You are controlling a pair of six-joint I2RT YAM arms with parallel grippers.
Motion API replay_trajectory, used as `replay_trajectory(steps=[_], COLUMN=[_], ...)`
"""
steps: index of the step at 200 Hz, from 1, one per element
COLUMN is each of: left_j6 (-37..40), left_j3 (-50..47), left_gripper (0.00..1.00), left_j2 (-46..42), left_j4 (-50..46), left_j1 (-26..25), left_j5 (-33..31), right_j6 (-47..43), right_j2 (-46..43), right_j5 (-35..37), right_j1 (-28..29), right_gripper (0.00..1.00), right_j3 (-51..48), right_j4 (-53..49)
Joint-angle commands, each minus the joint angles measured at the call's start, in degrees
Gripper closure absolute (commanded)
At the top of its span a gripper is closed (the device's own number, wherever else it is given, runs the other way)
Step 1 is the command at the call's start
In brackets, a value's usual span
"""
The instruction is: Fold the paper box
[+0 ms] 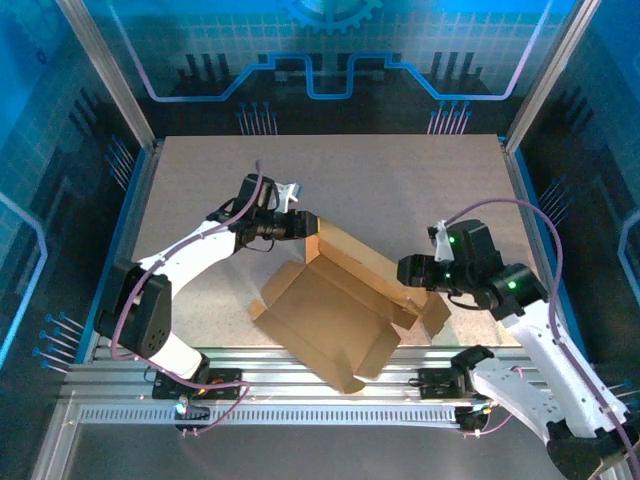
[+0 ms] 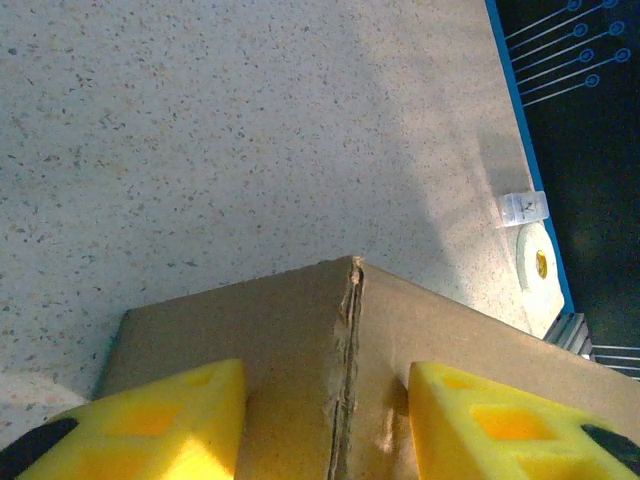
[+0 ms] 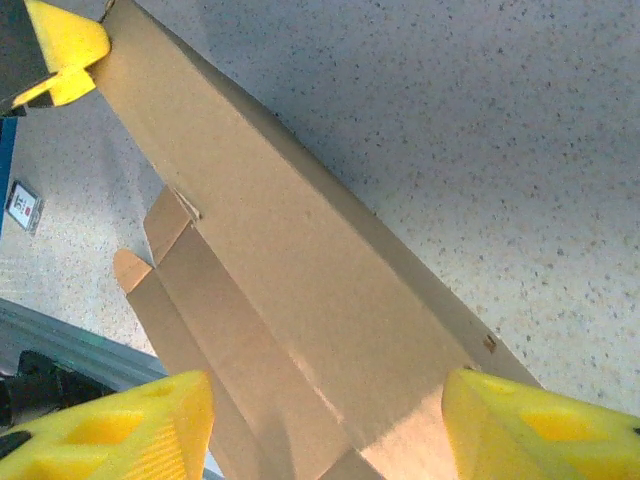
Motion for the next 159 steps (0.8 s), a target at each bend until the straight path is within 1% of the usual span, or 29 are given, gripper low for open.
replay_trajectory(steps=[1,24,61,79,108,128,159], left_j6=[-1.1,-2.1,-3.9,-5.1,-7.3,-8.5,-9.4], left_j3=[-2.4,-3.6,-5.6,-6.6,-7.7,-7.8,-8.3], left_gripper=[0.54,0.55,0.56,0.57,0.57,0.57,0.58], left_j2=[-0.7,-1.8,-3.4,-4.2,-5.5,-6.5,-8.5], left_j4=[-2.2,-2.2,-1.7,-1.6,-1.4,-2.5,-5.1], left_j1=[-0.4,-0.5,-0.7,-0.7,-0.7,-0.8,-0.8], left_j5=[-0.5,-1.3,-2.9,-3.5,-4.0,-5.1,-8.4], right_j6=[2.6,4.6,8.9,11.2,12.8,12.7,9.7], right_j2=[-2.2,-3.9,-5.8,-5.8,-5.9,-3.3,3.4], right_j5=[-2.3,-3.6,-3.0,-2.5,0.4,0.8,1.8], right_j1=[0.8,1.0,1.6,2.3,2.8,2.7,2.6], right_gripper=[0.38,0.38,0.41,0.44,0.49,0.51,0.52], right_j3=[-1.1,-2.6,-8.0,-10.5,-13.6,-14.2,-11.6], right_j4=[-5.8,-7.4,-4.2,-0.5,7.1,12.1,17.7])
